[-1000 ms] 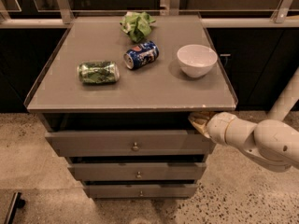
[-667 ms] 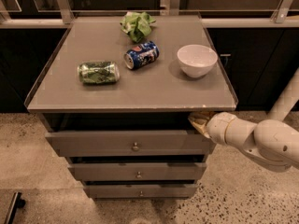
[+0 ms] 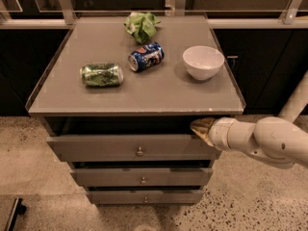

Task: Open top drawer

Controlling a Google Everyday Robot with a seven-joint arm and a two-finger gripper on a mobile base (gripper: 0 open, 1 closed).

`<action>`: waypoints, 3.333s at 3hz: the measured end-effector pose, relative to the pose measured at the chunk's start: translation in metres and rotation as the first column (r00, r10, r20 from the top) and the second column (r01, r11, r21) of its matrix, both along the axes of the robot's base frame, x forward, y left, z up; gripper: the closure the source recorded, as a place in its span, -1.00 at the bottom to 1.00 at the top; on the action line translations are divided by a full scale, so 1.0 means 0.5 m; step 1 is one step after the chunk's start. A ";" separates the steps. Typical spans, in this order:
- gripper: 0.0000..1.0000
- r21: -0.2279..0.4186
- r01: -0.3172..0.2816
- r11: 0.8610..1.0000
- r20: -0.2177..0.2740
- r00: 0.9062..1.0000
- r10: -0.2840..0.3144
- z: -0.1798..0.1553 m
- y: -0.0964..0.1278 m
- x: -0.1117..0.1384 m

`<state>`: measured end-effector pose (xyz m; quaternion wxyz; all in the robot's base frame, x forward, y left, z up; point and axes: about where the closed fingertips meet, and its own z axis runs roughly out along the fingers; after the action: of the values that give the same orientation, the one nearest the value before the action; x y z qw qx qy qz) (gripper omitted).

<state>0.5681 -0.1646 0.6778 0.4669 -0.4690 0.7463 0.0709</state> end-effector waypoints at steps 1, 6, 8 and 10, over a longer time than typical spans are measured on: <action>1.00 0.000 0.000 1.000 0.000 1.000 0.000 0.007 0.002 0.001; 1.00 0.071 -0.003 0.997 -0.103 0.995 0.010 -0.003 0.007 -0.058; 1.00 0.053 -0.030 0.998 -0.103 0.994 0.035 0.003 0.034 -0.005; 1.00 0.082 -0.107 0.991 -0.170 0.978 0.120 -0.041 0.067 -0.029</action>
Offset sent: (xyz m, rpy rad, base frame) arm -0.0670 -0.0298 -0.0553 0.0093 0.2740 -0.0057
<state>0.5535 -0.1313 0.6574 0.4116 -0.4857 0.7532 0.1652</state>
